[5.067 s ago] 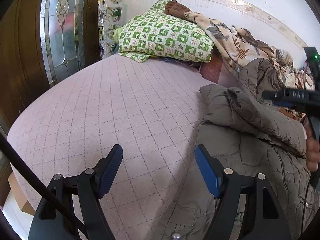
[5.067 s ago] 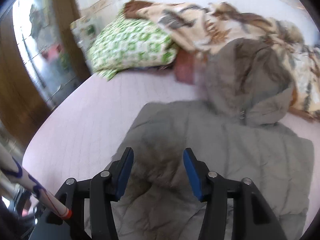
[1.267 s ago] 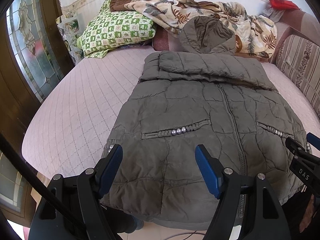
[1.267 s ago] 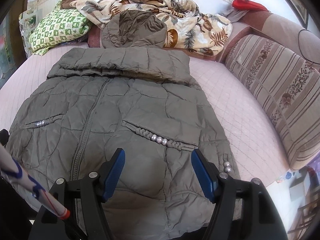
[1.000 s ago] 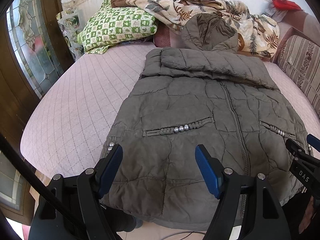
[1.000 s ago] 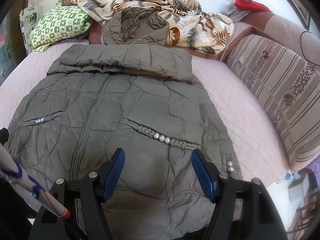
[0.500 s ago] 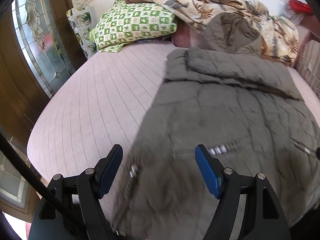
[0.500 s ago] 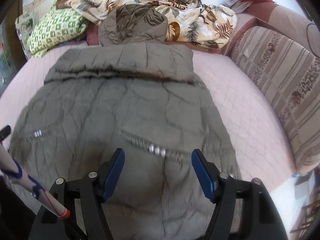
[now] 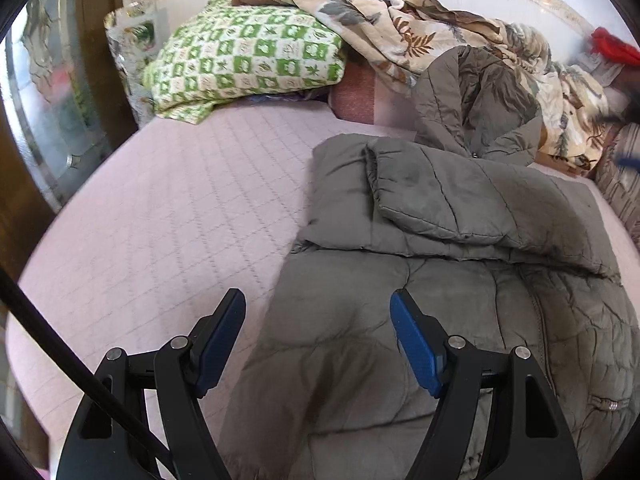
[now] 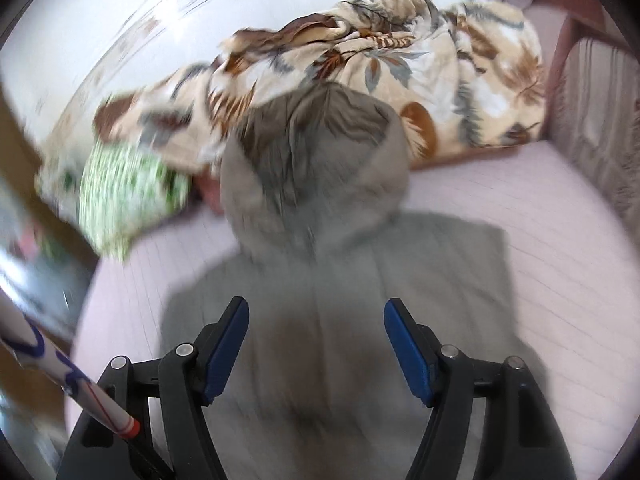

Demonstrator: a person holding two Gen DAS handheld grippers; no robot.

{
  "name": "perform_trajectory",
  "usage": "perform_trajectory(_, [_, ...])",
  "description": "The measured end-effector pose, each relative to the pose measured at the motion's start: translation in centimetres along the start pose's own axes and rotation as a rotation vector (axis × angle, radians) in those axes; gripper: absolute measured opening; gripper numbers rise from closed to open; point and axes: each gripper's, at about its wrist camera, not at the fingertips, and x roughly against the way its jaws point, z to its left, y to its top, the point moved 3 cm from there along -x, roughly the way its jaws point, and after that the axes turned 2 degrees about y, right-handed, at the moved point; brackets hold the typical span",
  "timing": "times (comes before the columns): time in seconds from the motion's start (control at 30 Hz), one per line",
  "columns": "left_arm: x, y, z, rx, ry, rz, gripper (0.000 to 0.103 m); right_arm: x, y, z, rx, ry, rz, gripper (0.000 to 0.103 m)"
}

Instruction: Fold large clothes

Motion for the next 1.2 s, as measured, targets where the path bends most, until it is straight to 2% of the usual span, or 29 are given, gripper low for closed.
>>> perform_trajectory(0.13, [-1.6,-0.4,0.8,-0.02,-0.027,0.034,0.074,-5.6,7.7,2.0,-0.104,-0.006,-0.033,0.075])
perform_trajectory(0.23, [-2.3,-0.2,1.6,0.009,-0.051,0.047,0.074,-9.2,12.5,3.4,-0.161,0.01,-0.051,0.075])
perform_trajectory(0.3, [-2.9,0.0,2.1,0.029,-0.082,0.068,0.074,-11.6,15.6,4.3,-0.203,0.024,-0.079,0.081])
perform_trajectory(0.4, [-3.6,0.1,2.7,0.058,-0.097,0.087,0.074,-14.6,18.7,4.8,-0.252,0.021,-0.102,0.084])
perform_trajectory(0.57, [-4.4,0.0,3.0,0.076,-0.108,0.107,0.074,-18.5,20.6,4.1,-0.325,-0.042,-0.092,0.084])
perform_trajectory(0.63, [-4.4,0.0,2.9,0.076,-0.116,0.113,0.074,-19.4,20.3,3.5,-0.336,-0.057,-0.068,0.08])
perform_trajectory(0.67, [-4.4,-0.1,2.9,0.073,-0.118,0.113,0.074,-19.7,20.1,3.2,-0.334,-0.046,-0.063,0.052])
perform_trajectory(0.7, [-4.3,-0.1,2.8,0.071,-0.115,0.111,0.074,-19.8,19.7,3.2,-0.319,-0.021,-0.043,0.018])
perform_trajectory(0.77, [-4.0,0.0,2.7,0.068,-0.114,0.1,0.074,-18.8,18.8,3.3,-0.291,-0.003,-0.03,0.014])
perform_trajectory(0.9, [-3.0,0.4,2.9,0.07,-0.118,0.067,0.074,-13.5,15.7,4.6,-0.161,0.044,-0.032,0.01])
perform_trajectory(1.1, [-1.9,0.5,4.1,0.11,-0.118,0.044,0.074,-3.3,6.3,5.2,-0.062,0.129,0.006,0.008])
perform_trajectory(1.2, [-1.3,0.5,5.0,0.143,-0.113,0.032,0.074,0.4,-0.9,4.2,-0.071,0.165,0.048,0.008])
